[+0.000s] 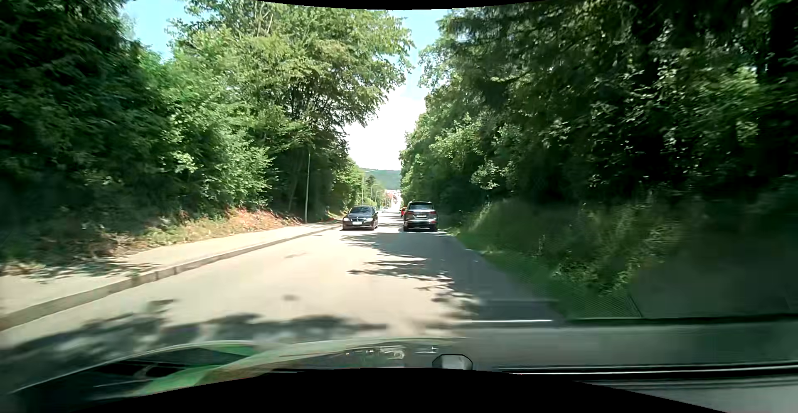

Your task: Follow the waypoints while adhering to traffic rules and regulations

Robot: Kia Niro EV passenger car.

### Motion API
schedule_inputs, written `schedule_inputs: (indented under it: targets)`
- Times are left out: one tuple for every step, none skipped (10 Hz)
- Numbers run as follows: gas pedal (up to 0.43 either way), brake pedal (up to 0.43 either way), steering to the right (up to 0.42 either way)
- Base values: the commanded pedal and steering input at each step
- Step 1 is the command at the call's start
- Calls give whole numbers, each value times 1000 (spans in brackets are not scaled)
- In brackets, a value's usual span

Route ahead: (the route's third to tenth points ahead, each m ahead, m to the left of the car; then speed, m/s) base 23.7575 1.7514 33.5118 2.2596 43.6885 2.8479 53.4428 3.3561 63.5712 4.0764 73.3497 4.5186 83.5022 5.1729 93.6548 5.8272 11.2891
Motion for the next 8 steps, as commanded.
schedule_inputs:
  targets:
    - [0, 201, -14]
    - [0, 195, -14]
    - [0, 189, -14]
    - [0, 183, -14]
    - [0, 165, -11]
    - [0, 159, -9]
    - [0, 146, -9]
    - [0, 134, -9]
